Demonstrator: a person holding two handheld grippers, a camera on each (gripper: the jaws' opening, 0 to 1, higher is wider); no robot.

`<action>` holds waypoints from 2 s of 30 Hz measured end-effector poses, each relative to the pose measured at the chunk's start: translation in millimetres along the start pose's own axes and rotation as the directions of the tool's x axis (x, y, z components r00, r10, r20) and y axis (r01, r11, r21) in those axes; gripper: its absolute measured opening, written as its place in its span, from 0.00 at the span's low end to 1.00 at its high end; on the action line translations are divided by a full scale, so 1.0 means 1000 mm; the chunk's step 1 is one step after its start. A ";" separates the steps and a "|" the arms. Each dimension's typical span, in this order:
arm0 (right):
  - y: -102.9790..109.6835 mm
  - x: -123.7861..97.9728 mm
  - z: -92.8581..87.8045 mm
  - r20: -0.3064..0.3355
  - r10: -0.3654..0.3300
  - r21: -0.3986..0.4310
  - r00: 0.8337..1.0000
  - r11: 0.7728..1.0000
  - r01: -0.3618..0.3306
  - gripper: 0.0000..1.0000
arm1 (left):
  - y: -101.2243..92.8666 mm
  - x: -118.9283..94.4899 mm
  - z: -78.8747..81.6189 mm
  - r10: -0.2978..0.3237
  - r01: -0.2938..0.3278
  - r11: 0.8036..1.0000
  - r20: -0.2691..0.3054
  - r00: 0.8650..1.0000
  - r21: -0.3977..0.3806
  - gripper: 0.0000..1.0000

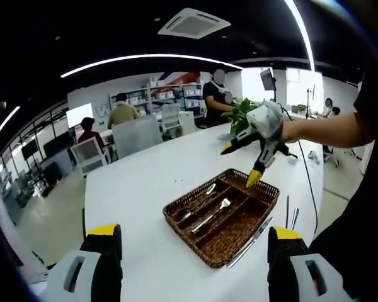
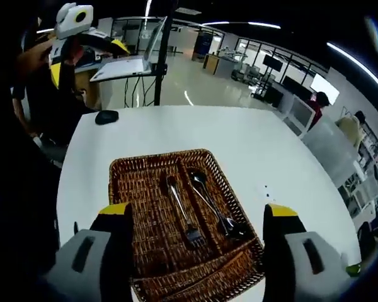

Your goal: Arrange the knives, forks, and spoons in their matching storage slots by inserting each utensil handle-first until every utensil is classified and aligned in the correct compartment

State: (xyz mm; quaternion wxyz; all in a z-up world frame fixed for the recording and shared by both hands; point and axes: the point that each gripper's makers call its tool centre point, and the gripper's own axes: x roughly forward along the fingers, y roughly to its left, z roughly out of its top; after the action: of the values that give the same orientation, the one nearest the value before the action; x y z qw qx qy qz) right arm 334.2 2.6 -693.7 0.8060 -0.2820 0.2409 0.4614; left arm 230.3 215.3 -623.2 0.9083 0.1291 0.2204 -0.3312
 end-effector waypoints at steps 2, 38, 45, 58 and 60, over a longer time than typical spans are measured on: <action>-0.004 -0.012 0.001 0.022 -0.039 0.021 0.999 0.999 0.038 0.91 | -0.002 0.002 0.003 -0.008 0.008 1.000 0.007 1.000 0.001 1.00; 0.043 -0.212 -0.081 0.136 -0.413 0.350 0.900 0.870 0.347 0.99 | -0.059 -0.004 0.018 -0.084 0.075 0.994 0.121 0.989 0.081 1.00; 0.044 -0.232 -0.100 0.075 -0.435 0.392 0.897 0.840 0.375 0.99 | -0.060 -0.009 0.001 -0.078 0.076 0.997 0.130 0.988 0.024 1.00; 0.041 -0.232 -0.086 0.066 -0.426 0.362 0.902 0.853 0.376 0.99 | -0.062 -0.013 -0.012 -0.081 0.083 0.997 0.126 0.989 -0.007 1.00; 0.041 -0.229 -0.085 0.067 -0.421 0.359 0.905 0.856 0.372 0.99 | -0.068 -0.009 -0.013 -0.099 0.097 0.995 0.108 0.989 0.029 1.00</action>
State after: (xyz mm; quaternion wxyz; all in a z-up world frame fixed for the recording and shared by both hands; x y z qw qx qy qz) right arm 182.3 -177.2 -616.0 0.9351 -0.1491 0.1944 0.2559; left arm 174.7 174.3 -636.3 0.9001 0.1104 0.1725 -0.3845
